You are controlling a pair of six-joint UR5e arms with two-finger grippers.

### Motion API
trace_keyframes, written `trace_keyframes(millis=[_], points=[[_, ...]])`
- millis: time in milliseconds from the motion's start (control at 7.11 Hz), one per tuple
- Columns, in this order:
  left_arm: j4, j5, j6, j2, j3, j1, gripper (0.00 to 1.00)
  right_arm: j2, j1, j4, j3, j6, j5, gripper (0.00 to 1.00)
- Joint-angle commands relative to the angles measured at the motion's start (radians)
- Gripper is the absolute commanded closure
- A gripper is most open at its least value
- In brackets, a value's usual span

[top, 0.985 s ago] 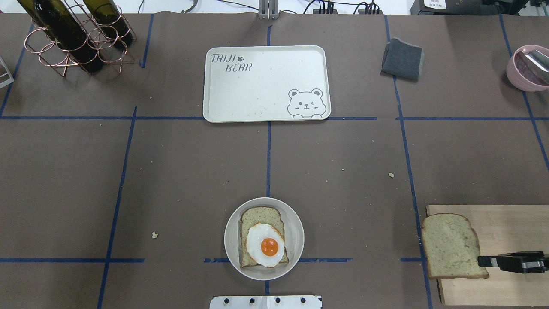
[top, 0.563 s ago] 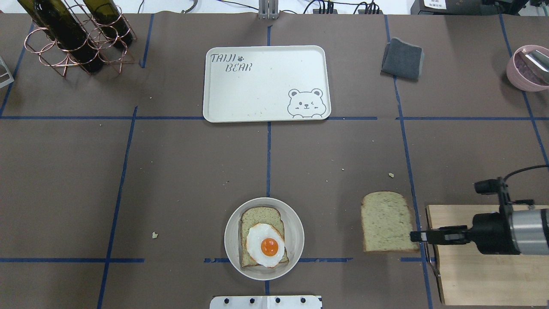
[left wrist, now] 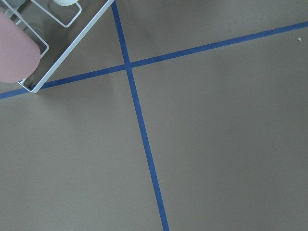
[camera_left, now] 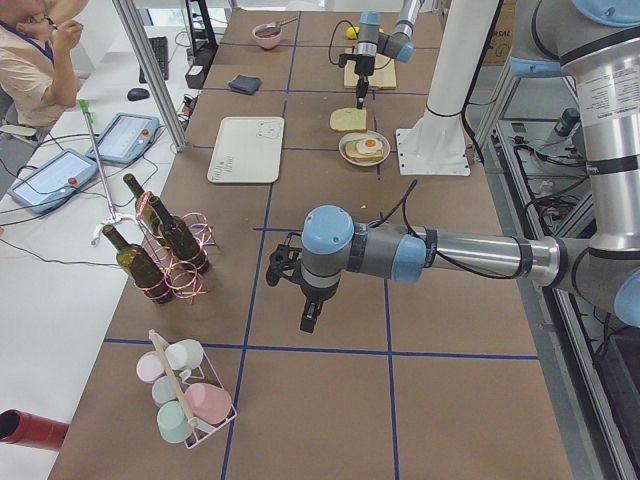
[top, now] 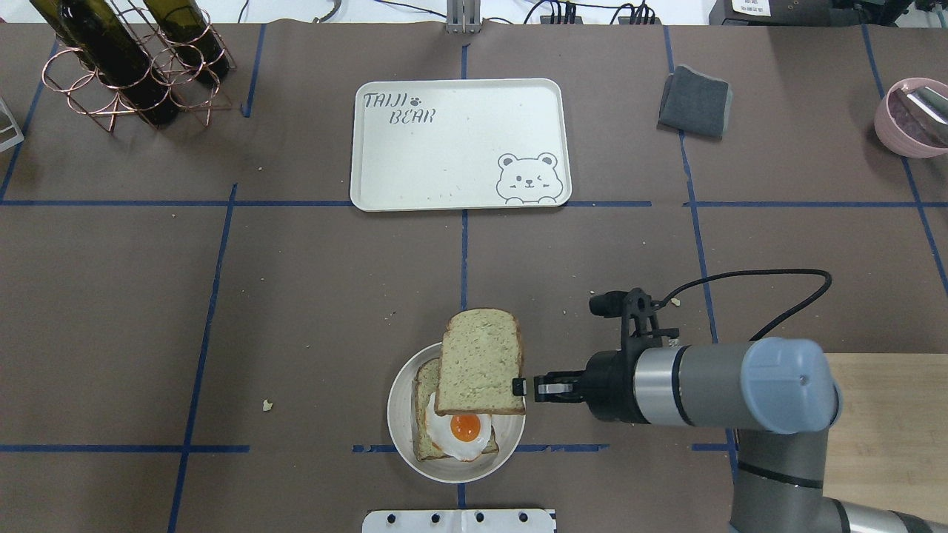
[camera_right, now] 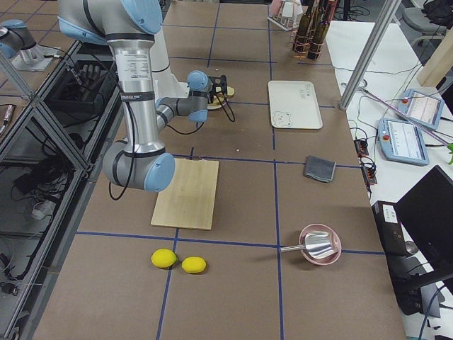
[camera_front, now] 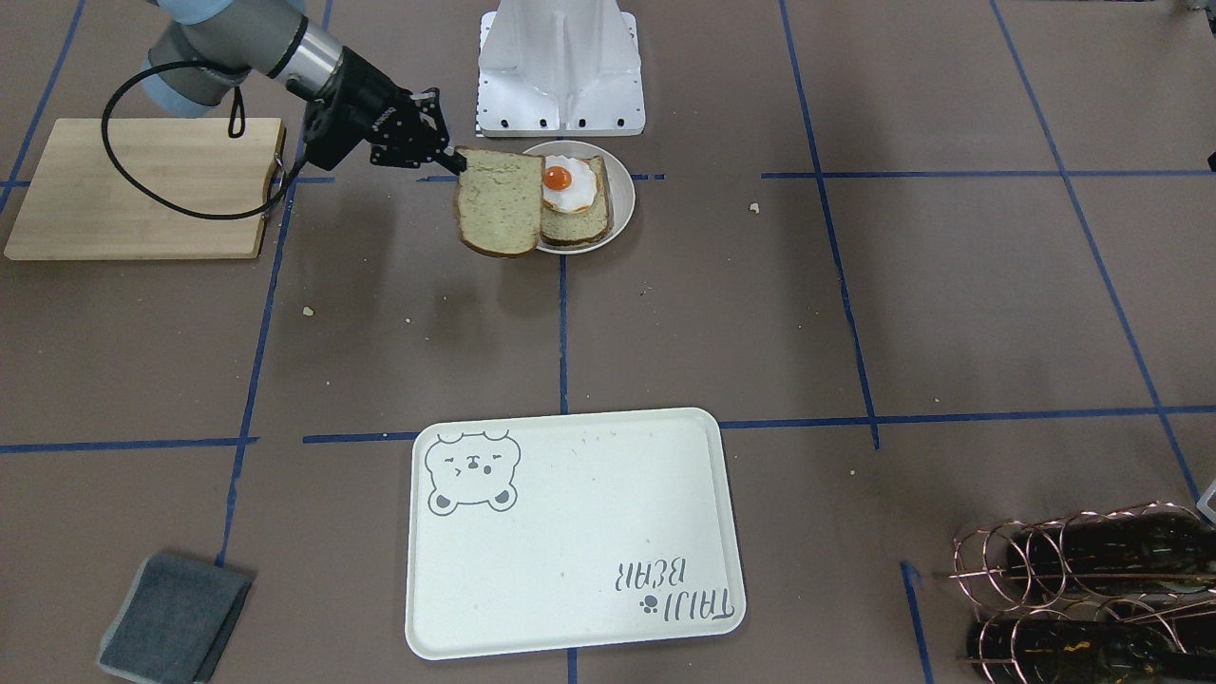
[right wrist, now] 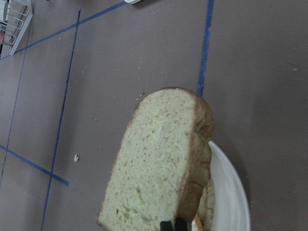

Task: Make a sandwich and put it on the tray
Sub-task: 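Lift the bread slice with the right gripper and lay it on the egg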

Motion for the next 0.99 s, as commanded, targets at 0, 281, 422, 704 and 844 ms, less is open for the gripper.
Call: trace_keyframes(millis=[0, 281, 422, 704, 844], points=[[-0.001, -0.036, -0.001, -0.003, 0.002, 0.002, 0.0, 0.042, -0.108, -0.029, -0.028, 0.001, -0.123, 1.0], [-0.001, -0.036, 0.0, -0.003, 0.002, 0.002, 0.0, 0.039, -0.117, -0.029, -0.045, 0.001, -0.129, 1.0], [-0.001, -0.037, -0.001, -0.006, 0.002, 0.0, 0.0, 0.039, -0.125, -0.03, -0.048, 0.001, -0.135, 1.0], [-0.001, -0.036, -0.001, -0.006, 0.002, 0.002, 0.0, 0.039, -0.126, -0.035, -0.049, 0.001, -0.141, 0.01], [-0.001, -0.036, -0.001, -0.006, 0.005, 0.002, 0.0, 0.04, -0.125, -0.044, -0.042, -0.001, -0.155, 0.0]])
